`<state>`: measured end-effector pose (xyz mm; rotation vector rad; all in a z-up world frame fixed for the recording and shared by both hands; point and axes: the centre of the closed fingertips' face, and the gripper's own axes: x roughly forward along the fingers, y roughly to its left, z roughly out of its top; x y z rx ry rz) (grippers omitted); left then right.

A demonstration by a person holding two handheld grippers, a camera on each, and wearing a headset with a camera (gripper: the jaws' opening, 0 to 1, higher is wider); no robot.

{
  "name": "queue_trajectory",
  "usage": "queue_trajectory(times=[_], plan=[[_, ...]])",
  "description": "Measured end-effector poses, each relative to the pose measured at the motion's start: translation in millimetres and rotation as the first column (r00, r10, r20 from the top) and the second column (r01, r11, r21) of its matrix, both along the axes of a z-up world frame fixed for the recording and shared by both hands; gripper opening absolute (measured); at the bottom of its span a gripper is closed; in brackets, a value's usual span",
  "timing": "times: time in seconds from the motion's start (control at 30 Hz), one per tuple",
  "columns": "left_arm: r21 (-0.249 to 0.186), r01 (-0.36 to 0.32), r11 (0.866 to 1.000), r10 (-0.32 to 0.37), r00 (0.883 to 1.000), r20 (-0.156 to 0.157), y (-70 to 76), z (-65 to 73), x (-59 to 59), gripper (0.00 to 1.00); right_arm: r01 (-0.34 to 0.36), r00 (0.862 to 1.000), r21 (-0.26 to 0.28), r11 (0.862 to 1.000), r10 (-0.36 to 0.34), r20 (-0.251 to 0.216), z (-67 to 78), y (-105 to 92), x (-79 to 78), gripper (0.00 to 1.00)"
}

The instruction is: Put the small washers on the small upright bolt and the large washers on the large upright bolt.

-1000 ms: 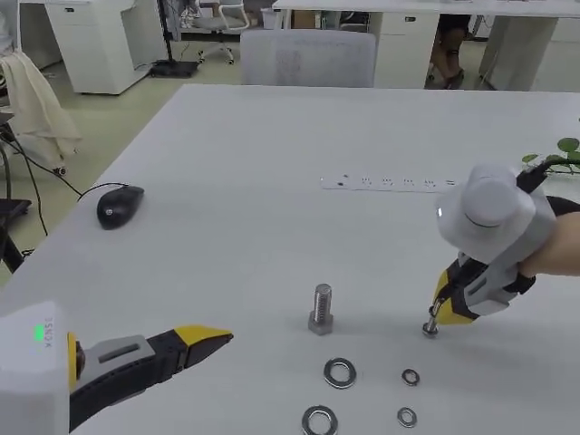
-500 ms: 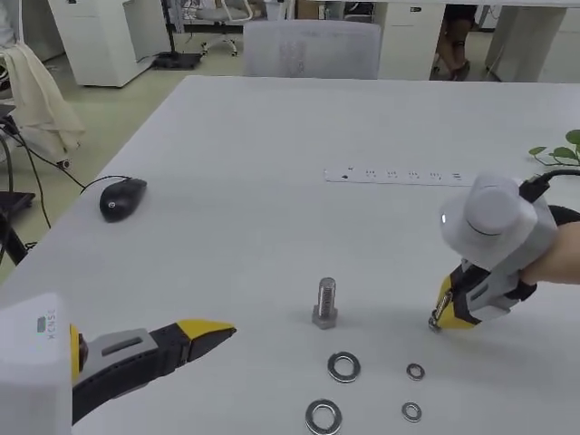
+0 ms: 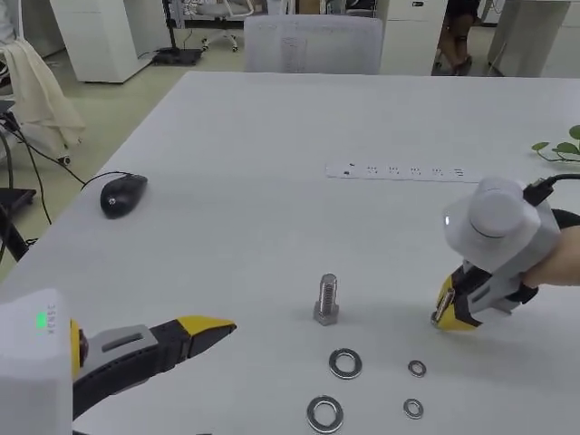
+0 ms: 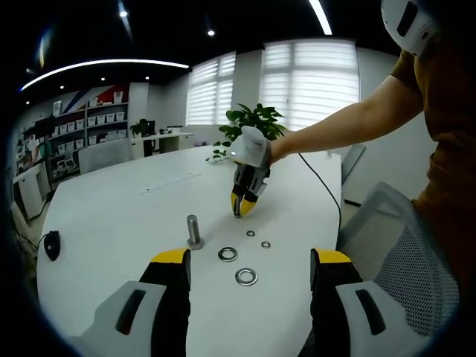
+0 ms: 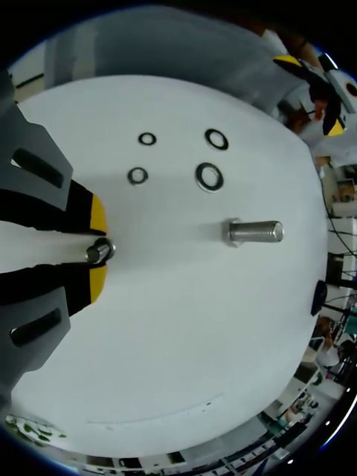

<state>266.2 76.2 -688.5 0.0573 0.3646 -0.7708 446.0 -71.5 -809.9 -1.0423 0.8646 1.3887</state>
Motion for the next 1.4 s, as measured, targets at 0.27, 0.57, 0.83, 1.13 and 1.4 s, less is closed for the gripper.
queue_trajectory(times=[0.27, 0.57, 0.83, 1.13, 1.4], plan=[[0.004, 0.002, 1.000, -0.002, 1.000, 0.003, 0.0, 1.1, -1.4, 0.65, 0.012, 1.000, 0.008, 1.000, -0.012, 0.006, 5.0, -4.2, -1.3, 0.15], [0.006, 0.010, 1.000, -0.010, 1.000, 0.010, -2.4, 4.3, -2.0, 0.65, 0.034, 0.999, 0.007, 0.999, -0.034, 0.005, 8.5, -14.6, -5.4, 0.15], [0.011, 0.018, 1.000, -0.018, 1.000, 0.020, -3.6, 7.8, -1.0, 0.65, 0.047, 0.999, 0.010, 0.999, -0.047, 0.006, 12.2, -21.5, -11.6, 0.15], [0.014, 0.027, 1.000, -0.027, 0.999, 0.032, -5.8, 10.2, -2.2, 0.65, 0.035, 0.999, 0.027, 0.999, -0.035, 0.000, 13.0, -17.6, -28.4, 0.15], [0.012, 0.028, 1.000, -0.028, 0.999, 0.037, -6.7, 10.8, -5.3, 0.64, 0.007, 1.000, 0.038, 0.999, -0.006, -0.017, 6.8, -7.0, -49.1, 0.14]])
